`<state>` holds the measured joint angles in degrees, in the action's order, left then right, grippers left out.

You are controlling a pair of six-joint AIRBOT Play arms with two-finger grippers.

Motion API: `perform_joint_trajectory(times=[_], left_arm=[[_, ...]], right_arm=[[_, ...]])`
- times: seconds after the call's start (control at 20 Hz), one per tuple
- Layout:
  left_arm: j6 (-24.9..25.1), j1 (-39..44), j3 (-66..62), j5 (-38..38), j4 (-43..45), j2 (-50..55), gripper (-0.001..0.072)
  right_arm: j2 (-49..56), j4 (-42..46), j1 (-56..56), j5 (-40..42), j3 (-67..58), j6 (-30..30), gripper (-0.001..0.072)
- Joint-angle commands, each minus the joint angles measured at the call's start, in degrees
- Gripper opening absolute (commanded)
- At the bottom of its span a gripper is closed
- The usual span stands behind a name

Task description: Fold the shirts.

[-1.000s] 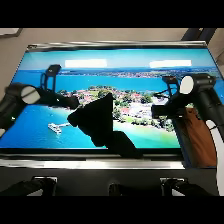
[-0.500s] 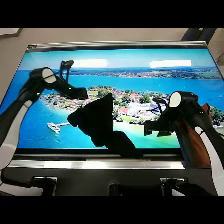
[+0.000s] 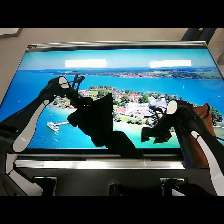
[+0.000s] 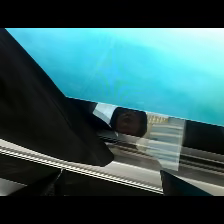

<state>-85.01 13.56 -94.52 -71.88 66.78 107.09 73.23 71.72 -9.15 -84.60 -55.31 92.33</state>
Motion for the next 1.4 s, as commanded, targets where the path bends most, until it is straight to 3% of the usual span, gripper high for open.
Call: perform_joint_trajectory(times=[0.0,0.1,0.15,0.2,0.25,0.3,0.35,0.5,0.75,0.95,1.0,1.05,1.1,1.25,1.35], left_arm=[[1.09,1.20,-0.07,-0.85,-4.11,2.12,0.0715],[1.07,2.03,-0.07,-0.50,-4.92,2.71,0.0709],[1.05,2.54,-0.07,-0.50,-4.92,2.91,0.0627],[1.03,2.80,-0.07,-0.48,-4.94,2.99,0.0469],[1.03,3.02,-0.09,-0.13,-4.92,2.99,0.0262],[1.05,3.06,-0.11,-0.15,-4.96,2.95,0.0126],[1.05,3.04,-0.11,-0.20,-4.96,2.80,0.0048],[1.07,2.93,-0.11,-0.20,-4.90,1.90,0.0030],[1.07,2.93,-0.11,-0.11,-4.90,-0.17,0.0030],[1.07,2.93,-0.11,-0.11,-4.92,-1.77,0.0030],[1.05,2.93,-0.11,-0.13,-4.92,-2.12,0.0030],[1.05,2.93,-0.11,-0.24,-4.94,-2.40,0.0030],[1.05,2.95,-0.11,-0.39,-4.94,-2.89,0.0030],[1.99,2.78,-0.13,1.55,-4.87,-6.80,0.0028],[2.80,2.03,-0.13,6.84,-4.55,-13.00,0.0028]], right_arm=[[0.02,-0.81,0.02,0.85,0.39,-0.28,0.0689],[0.02,-0.81,0.00,0.92,0.68,-1.29,0.0698],[0.04,-0.79,0.02,1.27,1.55,-1.97,0.0700],[0.04,-0.81,0.00,1.86,2.93,-2.58,0.0717],[0.09,-1.25,0.02,2.78,4.79,-3.13,0.0717],[0.09,-2.67,0.00,3.85,6.73,-3.93,0.0717],[0.09,-4.85,0.00,4.98,8.41,-4.74,0.0717],[0.09,-12.22,-0.04,8.96,13.16,-6.25,0.0717],[0.13,-17.42,-0.11,13.44,18.29,-6.75,0.0705],[3.21,-23.23,-0.11,13.62,20.02,-7.34,0.0675],[4.24,-23.30,-0.09,13.88,20.02,-7.56,0.0547],[4.68,-22.88,-0.07,15.37,20.02,-7.69,0.0189],[4.57,-23.02,0.02,16.74,19.80,-7.74,0.0046],[1.49,-19.37,0.02,18.34,14.21,-9.29,0.0047],[-3.34,-8.98,0.02,19.02,5.62,-6.08,0.0047]])
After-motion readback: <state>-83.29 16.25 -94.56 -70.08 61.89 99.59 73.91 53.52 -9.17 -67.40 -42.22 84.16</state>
